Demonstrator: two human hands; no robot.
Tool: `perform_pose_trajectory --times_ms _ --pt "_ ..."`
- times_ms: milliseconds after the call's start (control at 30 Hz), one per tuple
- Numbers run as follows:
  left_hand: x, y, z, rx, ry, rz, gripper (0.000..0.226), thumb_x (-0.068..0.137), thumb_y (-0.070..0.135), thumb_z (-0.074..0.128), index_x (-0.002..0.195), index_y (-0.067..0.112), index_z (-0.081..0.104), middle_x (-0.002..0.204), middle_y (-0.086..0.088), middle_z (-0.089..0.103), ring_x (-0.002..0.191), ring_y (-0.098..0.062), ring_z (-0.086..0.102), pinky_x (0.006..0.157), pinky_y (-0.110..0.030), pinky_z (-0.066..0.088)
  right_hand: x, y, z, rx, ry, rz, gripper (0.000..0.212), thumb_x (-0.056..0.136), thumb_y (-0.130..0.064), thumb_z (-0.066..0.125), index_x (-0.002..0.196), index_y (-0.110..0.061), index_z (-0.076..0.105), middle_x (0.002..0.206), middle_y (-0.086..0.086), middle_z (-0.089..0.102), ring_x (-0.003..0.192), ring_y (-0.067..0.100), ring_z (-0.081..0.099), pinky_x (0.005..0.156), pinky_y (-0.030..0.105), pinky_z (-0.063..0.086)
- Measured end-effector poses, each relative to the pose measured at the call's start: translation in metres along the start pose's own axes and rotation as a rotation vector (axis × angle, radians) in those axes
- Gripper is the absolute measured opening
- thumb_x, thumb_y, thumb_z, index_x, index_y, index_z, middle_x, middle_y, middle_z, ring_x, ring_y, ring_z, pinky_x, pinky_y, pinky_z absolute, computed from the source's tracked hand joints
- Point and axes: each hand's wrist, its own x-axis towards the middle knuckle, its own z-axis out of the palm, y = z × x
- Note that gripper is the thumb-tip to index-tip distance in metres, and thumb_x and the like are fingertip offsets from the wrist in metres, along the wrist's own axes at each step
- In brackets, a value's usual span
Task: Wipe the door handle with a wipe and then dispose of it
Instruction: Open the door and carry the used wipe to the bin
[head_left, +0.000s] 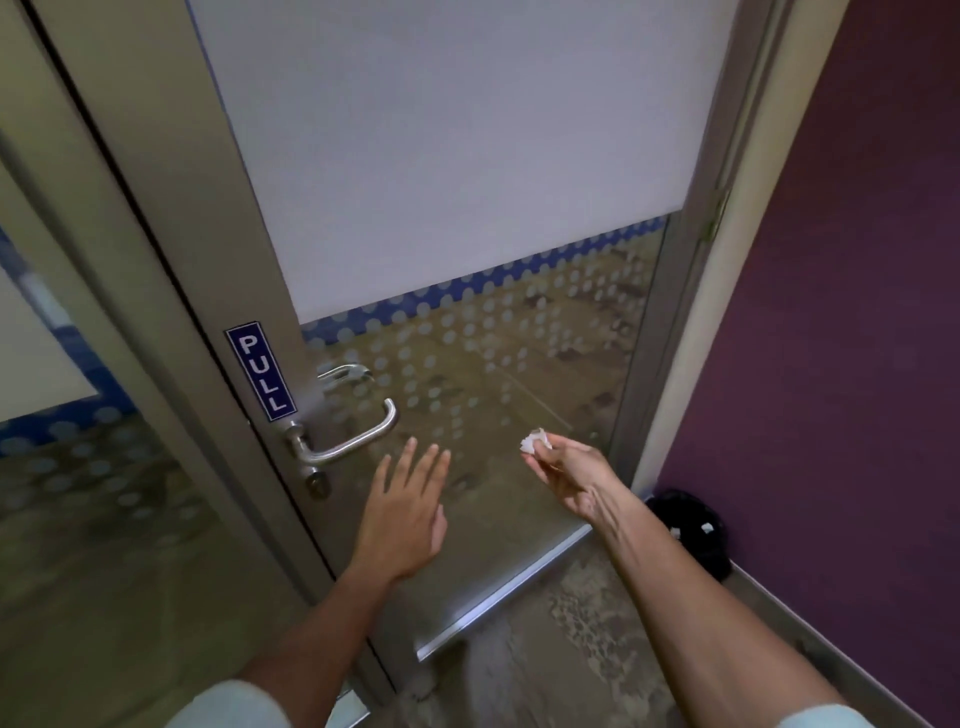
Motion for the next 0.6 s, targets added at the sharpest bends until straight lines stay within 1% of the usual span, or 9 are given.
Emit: perform_pose_trajectory --times_ms 33,100,167,233,333,400,467,533,600 --pt "0.003 0.008 0.004 -0.019 -0.062 -0.029 0.075 0.078 0.034 0.065 0.149 0.012 0.052 0.153 -0.009 0.053 0.146 -0.034 0.044 0.114 -0.056 0.04 0.0 -0.001 -0.007 -0.016 0.013 -0.006 0.038 0.09 0.014 0.056 0.128 0.012 0.054 0.098 0.02 0.065 0.071 0.02 0.068 0.059 0.02 0.06" --pt "0.008 0.025 0.013 -0.037 -0.156 -0.072 0.073 0.083 0.036 0.063 0.151 0.014 0.05 0.156 -0.008 0.049 0.148 -0.031 0.04 0.118 -0.055 0.036 0.002 -0.004 -0.025 -0.053 0.045 -0.014 0.035 0.089 0.013 0.058 0.125 0.013 0.057 0.083 0.014 0.067 0.055 0.012 0.069 0.052 0.015 0.056" --pt "0.012 0.042 0.024 -0.057 -0.236 -0.093 0.069 0.09 0.037 0.056 0.155 0.016 0.044 0.16 -0.005 0.044 0.152 -0.028 0.034 0.121 -0.051 0.031 0.007 -0.008 -0.046 -0.09 0.084 -0.015 0.033 0.089 0.013 0.059 0.122 0.014 0.059 0.077 0.013 0.068 0.051 0.011 0.067 0.05 0.015 0.054" --pt "0.02 0.06 0.036 -0.097 -0.31 -0.114 0.068 0.093 0.037 0.051 0.157 0.018 0.038 0.159 -0.004 0.044 0.151 -0.026 0.035 0.12 -0.046 0.032 0.013 -0.012 -0.07 -0.13 0.113 -0.001 0.031 0.089 0.014 0.059 0.12 0.013 0.061 0.08 0.014 0.067 0.057 0.015 0.064 0.048 0.015 0.053" --pt "0.034 0.085 0.051 -0.134 -0.422 -0.16 0.068 0.095 0.04 0.049 0.158 0.019 0.031 0.146 -0.004 0.053 0.136 -0.025 0.051 0.107 -0.041 0.043 0.022 -0.015 -0.104 -0.186 0.135 0.039 0.029 0.09 0.015 0.056 0.116 0.007 0.064 0.084 0.015 0.067 0.065 0.017 0.062 0.05 0.017 0.055" --pt "0.044 0.103 0.06 -0.118 -0.483 -0.162 0.058 0.096 0.041 0.049 0.149 0.018 0.04 0.139 -0.005 0.057 0.128 -0.027 0.058 0.101 -0.04 0.047 0.03 -0.015 -0.129 -0.198 0.168 0.06 0.027 0.09 0.016 0.055 0.114 0.008 0.065 0.085 0.014 0.067 0.069 0.018 0.064 0.053 0.018 0.057" --pt "0.057 0.125 0.068 -0.117 -0.544 -0.162 0.048 0.096 0.041 0.049 0.138 0.017 0.047 0.137 -0.007 0.058 0.125 -0.028 0.059 0.1 -0.04 0.048 0.039 -0.018 -0.158 -0.201 0.205 0.083 0.025 0.09 0.016 0.055 0.113 0.012 0.064 0.084 0.015 0.066 0.069 0.017 0.066 0.055 0.019 0.058" --pt "0.07 0.149 0.075 -0.135 -0.592 -0.17 0.046 0.097 0.041 0.049 0.136 0.016 0.049 0.137 -0.008 0.057 0.127 -0.028 0.058 0.101 -0.039 0.047 0.051 -0.023 -0.187 -0.216 0.245 0.114 0.025 0.091 0.017 0.052 0.113 0.013 0.063 0.085 0.015 0.065 0.071 0.017 0.066 0.055 0.02 0.059" --pt "0.083 0.176 0.081 -0.14 -0.617 -0.169 0.046 0.097 0.04 0.05 0.136 0.016 0.048 0.138 -0.008 0.056 0.128 -0.029 0.057 0.101 -0.039 0.046 0.063 -0.031 -0.215 -0.236 0.282 0.146 0.026 0.093 0.016 0.048 0.113 0.011 0.064 0.091 0.015 0.065 0.08 0.021 0.065 0.061 0.023 0.06"
